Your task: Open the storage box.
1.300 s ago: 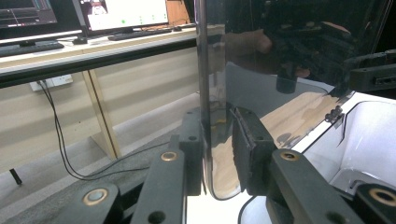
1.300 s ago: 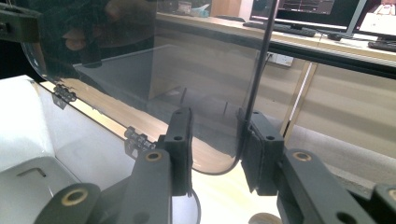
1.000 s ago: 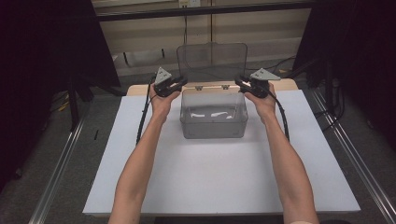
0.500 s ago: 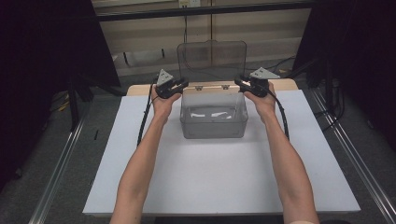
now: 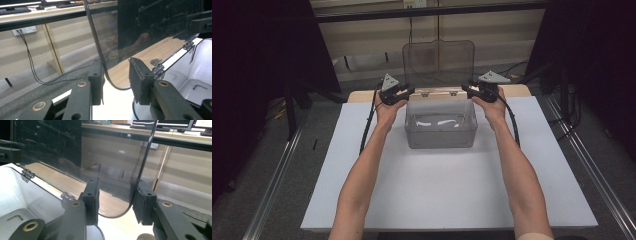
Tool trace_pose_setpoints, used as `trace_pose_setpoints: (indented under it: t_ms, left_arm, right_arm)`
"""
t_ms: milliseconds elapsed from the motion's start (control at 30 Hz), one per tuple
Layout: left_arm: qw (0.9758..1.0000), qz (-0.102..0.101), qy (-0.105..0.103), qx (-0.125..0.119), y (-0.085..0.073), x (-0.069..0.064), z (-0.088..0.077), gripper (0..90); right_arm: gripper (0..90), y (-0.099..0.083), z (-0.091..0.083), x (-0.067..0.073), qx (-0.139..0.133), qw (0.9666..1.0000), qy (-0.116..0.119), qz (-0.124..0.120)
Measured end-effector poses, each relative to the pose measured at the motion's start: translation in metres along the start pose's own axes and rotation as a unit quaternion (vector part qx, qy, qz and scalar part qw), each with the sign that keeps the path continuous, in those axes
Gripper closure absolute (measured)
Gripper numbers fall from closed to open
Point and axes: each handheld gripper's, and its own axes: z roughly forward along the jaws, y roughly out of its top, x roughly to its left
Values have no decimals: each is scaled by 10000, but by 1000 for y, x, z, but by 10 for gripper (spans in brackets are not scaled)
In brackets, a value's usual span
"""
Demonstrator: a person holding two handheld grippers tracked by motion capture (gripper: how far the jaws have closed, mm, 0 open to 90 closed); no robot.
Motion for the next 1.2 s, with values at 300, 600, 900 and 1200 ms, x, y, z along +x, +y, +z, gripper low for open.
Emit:
trace_pose_setpoints:
  t_ms: [300, 600, 900, 1200]
  left_arm:
    - [9998, -95, 23, 155, 0, 0, 1, 599]
    - [9989, -444, 38, 147, -3, 5, 1, 598]
    - [9988, -437, 37, 199, -2, 5, 3, 583]
    - [9979, -632, 39, 162, -4, 4, 6, 556]
  right_arm:
    - [560, -3, 2, -1, 29, 9999, 44, 123]
    - [538, -9, 3, -5, 85, 9991, 82, 412]
    - [539, -10, 4, -7, 52, 9981, 166, 588]
    - [544, -11, 5, -8, 101, 9967, 216, 779]
